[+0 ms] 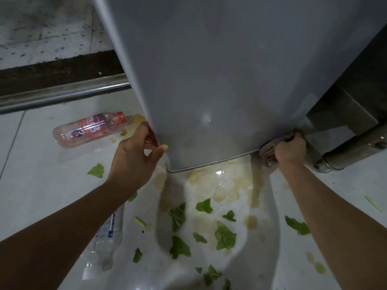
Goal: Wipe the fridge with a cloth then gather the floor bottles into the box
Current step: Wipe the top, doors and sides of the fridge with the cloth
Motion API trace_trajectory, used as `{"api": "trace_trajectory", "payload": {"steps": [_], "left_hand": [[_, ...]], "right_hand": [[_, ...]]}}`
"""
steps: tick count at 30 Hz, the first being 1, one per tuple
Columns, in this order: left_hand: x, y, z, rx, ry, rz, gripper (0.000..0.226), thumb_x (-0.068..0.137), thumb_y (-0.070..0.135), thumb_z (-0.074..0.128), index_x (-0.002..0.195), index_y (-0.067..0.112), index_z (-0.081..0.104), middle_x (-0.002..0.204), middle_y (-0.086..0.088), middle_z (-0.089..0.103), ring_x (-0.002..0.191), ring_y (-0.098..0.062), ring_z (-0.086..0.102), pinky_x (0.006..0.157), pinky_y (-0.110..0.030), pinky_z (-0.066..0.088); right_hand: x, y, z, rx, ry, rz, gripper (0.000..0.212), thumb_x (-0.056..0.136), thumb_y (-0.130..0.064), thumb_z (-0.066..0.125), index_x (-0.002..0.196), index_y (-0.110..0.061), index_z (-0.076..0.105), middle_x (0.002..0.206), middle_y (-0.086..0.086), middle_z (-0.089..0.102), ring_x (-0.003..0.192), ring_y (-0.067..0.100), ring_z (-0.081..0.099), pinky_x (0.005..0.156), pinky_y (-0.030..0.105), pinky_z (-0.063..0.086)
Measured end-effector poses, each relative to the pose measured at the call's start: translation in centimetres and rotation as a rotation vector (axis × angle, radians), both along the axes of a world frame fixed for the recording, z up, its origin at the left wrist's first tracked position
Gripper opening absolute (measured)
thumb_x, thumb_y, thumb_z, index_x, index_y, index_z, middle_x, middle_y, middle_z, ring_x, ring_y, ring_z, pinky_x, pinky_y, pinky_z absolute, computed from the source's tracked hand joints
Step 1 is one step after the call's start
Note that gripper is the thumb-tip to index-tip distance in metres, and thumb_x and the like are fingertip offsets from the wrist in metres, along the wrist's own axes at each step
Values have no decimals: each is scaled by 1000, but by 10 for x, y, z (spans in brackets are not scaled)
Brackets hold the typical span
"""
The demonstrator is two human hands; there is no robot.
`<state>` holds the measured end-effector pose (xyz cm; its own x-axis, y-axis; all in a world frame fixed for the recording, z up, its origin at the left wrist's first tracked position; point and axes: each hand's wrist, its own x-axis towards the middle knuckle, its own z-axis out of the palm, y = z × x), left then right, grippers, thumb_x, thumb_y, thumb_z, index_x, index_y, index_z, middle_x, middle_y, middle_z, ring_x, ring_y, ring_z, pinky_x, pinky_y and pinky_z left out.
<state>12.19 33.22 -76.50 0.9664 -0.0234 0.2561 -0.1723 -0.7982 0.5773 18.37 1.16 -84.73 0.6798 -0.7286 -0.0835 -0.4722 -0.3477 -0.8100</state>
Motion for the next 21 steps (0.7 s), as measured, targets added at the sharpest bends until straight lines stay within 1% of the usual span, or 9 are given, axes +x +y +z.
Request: {"api": "trace_trajectory", "payload": {"steps": [3,6,7,9,12,15,17,19,21], "left_hand": [[-2,-2,1,14,-16,15,23,82,19,69,96,16,50,78,14,57,68,-2,58,57,-13,40],[-3,-4,3,10,-40,10,23,83,21,68,93,21,47,77,14,56,69,-5,59,57,-13,39],[-4,-4,3,10,-48,5,24,83,22,68,92,22,46,76,13,56,69,-6,59,57,-15,39],[-3,-4,2,13,-62,-3,23,83,22,68,91,20,46,77,11,57,68,-7,59,57,-20,41],[-3,-2,0,3,-60,7,23,83,21,69,94,12,51,78,9,58,69,-9,60,61,-24,46],[-1,-2,0,-3,-71,-7,23,81,20,70,91,13,51,76,8,59,68,-10,60,62,-26,47],[0,0,0,-8,-64,-16,22,80,20,71,90,13,52,75,8,59,66,-9,59,63,-28,49],[2,1,1,-17,-39,-24,23,80,21,70,93,12,54,75,9,59,65,-9,58,65,-30,53],[4,3,1,-33,-8,-27,25,79,24,70,95,13,54,75,10,58,67,-8,59,67,-33,55]], "right_hand": [[1,-2,-6,63,35,-10,39,93,3,38,132,5,42,133,25,50,121,38,49,95,36,37],[0,9,-10,145,-47,-93,38,89,8,38,127,9,38,129,26,50,116,36,50,80,25,35],[-1,15,-11,158,-72,-112,35,88,8,39,123,9,40,126,26,52,113,36,52,77,25,34],[-7,29,-11,141,-76,-131,25,85,8,42,109,1,46,118,26,56,106,37,55,79,29,34],[-21,60,-16,130,-100,-113,21,80,9,42,91,-9,39,101,24,59,95,37,57,83,36,39],[-32,91,-19,106,-90,-112,21,78,9,41,88,-10,38,85,11,53,86,34,57,75,38,40],[-35,106,-18,102,-80,-112,22,78,9,41,88,-10,37,84,9,50,86,36,58,75,37,40],[-38,117,-16,113,-69,-102,23,77,9,42,90,-10,38,84,9,50,88,37,58,79,39,41],[-44,132,-15,125,-61,-76,22,78,9,41,89,-9,37,80,7,49,83,35,56,71,32,36]]}}
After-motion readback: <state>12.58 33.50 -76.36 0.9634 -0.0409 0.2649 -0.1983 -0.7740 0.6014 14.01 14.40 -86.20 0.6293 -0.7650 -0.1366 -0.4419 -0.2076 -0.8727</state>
